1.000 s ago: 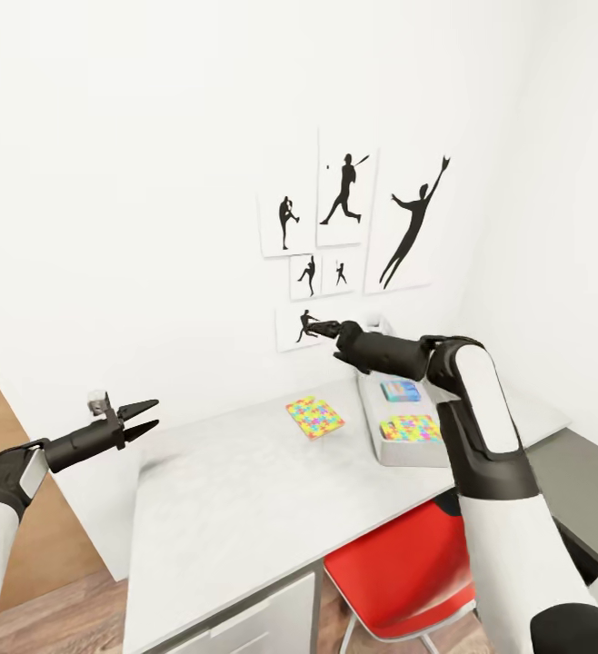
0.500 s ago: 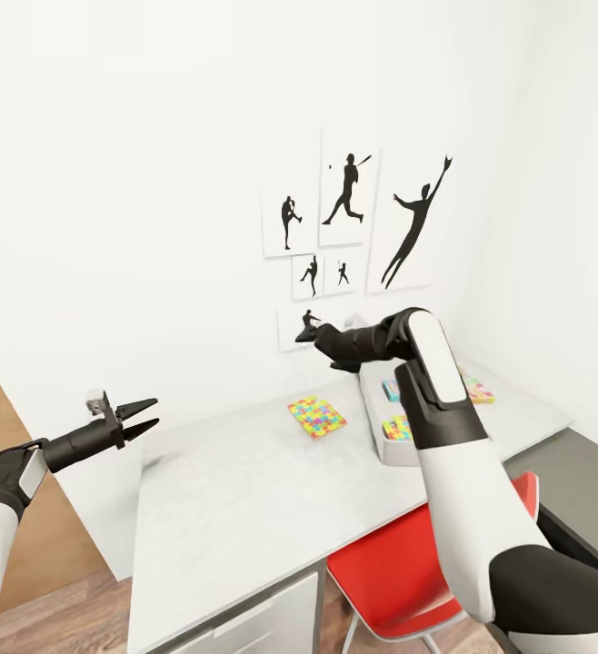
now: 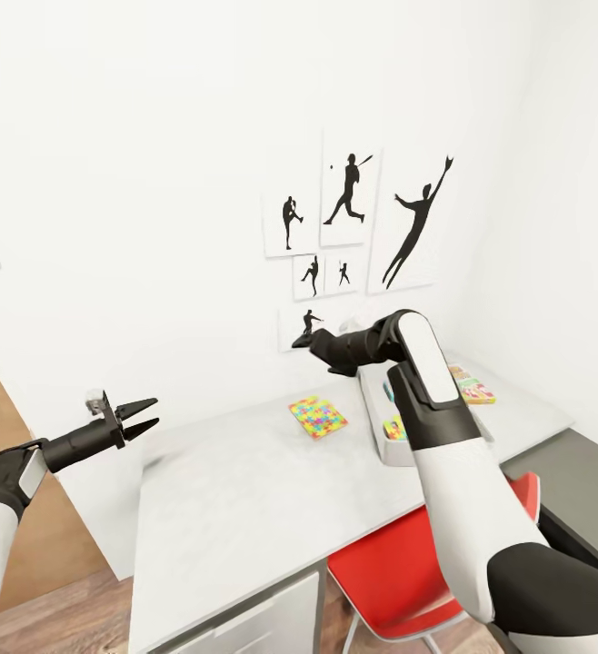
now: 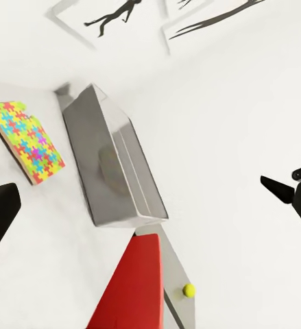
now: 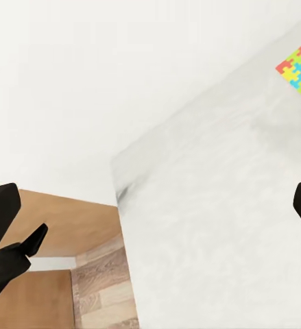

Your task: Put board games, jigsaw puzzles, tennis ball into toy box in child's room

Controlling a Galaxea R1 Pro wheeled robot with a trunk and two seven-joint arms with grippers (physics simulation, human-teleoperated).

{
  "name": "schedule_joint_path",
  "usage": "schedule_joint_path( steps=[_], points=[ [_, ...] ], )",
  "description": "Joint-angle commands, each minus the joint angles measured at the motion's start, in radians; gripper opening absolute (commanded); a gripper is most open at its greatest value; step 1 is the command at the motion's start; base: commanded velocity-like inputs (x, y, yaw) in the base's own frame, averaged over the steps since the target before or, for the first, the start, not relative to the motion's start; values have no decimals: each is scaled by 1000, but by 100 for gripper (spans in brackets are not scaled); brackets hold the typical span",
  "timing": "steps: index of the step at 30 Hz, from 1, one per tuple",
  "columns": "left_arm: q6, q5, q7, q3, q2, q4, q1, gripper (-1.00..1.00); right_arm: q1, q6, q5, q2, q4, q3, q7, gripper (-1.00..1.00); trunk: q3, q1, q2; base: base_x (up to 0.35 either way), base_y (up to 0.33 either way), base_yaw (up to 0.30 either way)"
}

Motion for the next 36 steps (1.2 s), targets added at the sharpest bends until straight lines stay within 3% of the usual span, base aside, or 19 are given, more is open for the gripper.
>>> schedule_joint_path(
  steps=[1,25,27,36],
  points=[
    [10,-1,-4,2,0,0,-1,100,-1,3,-7,0,-1,3,-11,100,-2,1,-2,-33,0,144],
    [9,-1,-3,2,0,0,0,100,0,-6,12,-6,14,15,-12,100,-3,1,-2,-29,0,272],
    [9,-1,-3,2,0,0,0,100,-2,-3,34,-9,25,15,-12,100,-3,1,-2,0,0,286],
    [8,-1,-1,1,-1,0,0,100,-61,1,217,-11,147,13,-15,100,-9,1,-2,0,0,275]
  ],
)
